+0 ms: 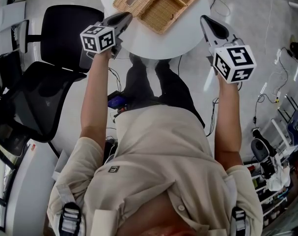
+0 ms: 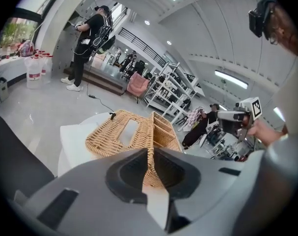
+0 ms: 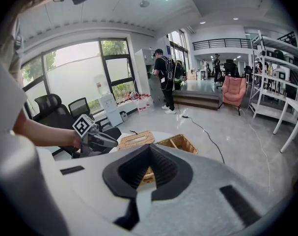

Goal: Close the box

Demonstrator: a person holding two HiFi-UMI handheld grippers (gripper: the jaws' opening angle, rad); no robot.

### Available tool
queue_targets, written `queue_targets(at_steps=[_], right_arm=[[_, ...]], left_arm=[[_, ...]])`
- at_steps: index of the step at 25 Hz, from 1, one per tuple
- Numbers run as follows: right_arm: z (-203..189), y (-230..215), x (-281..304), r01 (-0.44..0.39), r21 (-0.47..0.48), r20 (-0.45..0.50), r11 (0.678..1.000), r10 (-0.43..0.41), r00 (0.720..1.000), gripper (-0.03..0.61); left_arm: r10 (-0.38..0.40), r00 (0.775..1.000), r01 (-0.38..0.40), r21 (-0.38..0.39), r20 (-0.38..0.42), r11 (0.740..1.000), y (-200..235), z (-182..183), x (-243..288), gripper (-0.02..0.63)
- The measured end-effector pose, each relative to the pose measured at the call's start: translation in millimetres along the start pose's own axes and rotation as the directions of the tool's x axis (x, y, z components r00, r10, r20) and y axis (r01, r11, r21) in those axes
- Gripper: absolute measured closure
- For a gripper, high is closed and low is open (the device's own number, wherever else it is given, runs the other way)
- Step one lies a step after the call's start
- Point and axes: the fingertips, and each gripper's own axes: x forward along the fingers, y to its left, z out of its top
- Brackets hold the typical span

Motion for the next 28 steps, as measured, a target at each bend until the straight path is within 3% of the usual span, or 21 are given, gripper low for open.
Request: queue_targets(at_steps=[6,11,17,23,28], right_arm=[[-9,2,1,-0.004,0.003,-0.009,1.0,0.004,1.0,0.586],[-17,3,3,-0.006,0.006,-0.019,1.0,0.006,1.0,0.586],[-25,0,3,-0.006,0.011,-0.027,1.0,0.007,1.0,0.586],[-33,1,3,-0.008,0.017,-0.037,1.0,0.009,0.999,0.586],[-39,2,6,-0.013,0.022,-0.045,1.0,0.014,0.999,0.586]], left_arm=[[0.014,1.0,-0.013,-0.06,0.013,0.998,8,-9,3,0.577],[0.007,0.999,-0.001,-0.154,0.039,0.988,16,-23,7,0.575],[0.031,0.991,0.0,-0.235,0.128,0.972,23,-21,5,0.575],[-0.002,0.965,0.094,-0.337,0.263,0.937,21,-18,3,0.526],[0.03,0.946,0.092,-0.356,0.323,0.93,25,-16,0,0.518]])
